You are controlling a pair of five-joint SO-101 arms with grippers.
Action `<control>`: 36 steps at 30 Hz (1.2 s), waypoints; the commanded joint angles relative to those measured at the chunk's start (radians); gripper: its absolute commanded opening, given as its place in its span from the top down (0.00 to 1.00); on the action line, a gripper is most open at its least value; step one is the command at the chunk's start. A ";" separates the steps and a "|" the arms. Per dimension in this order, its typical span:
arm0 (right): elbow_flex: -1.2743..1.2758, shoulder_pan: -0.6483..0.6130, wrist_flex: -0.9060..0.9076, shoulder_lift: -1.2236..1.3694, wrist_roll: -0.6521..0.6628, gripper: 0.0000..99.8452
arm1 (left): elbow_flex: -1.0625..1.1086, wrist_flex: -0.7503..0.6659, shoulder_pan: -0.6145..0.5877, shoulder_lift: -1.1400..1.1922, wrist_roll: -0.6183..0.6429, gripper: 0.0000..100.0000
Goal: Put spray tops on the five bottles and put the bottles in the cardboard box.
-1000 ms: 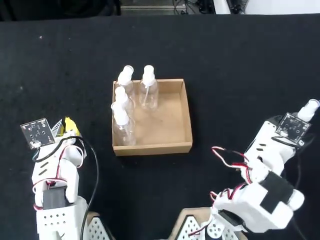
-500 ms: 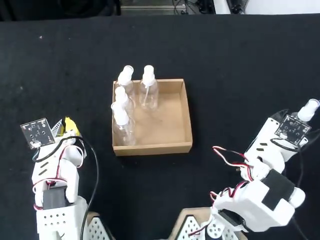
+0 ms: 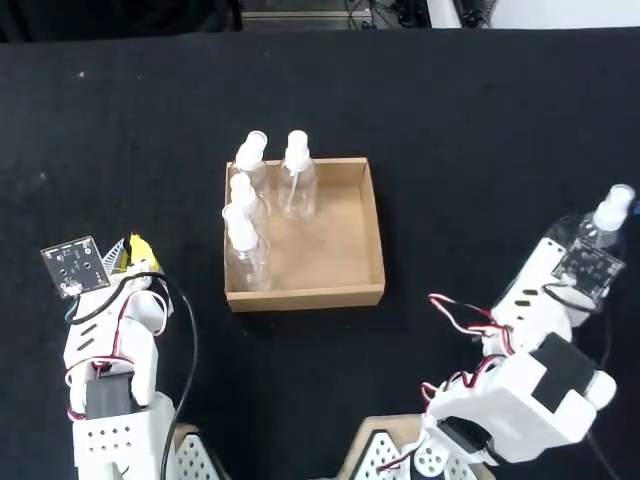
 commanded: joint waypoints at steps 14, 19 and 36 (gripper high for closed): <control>0.268 -0.232 -0.232 -0.300 0.005 0.98 | 0.022 0.003 -0.008 -0.020 -0.008 0.97; 0.328 -0.336 -0.017 -0.570 0.005 0.98 | 0.022 0.003 -0.008 -0.020 -0.008 0.97; 0.200 -0.730 1.301 -1.626 -0.003 0.99 | 0.022 0.003 -0.010 -0.020 -0.008 0.97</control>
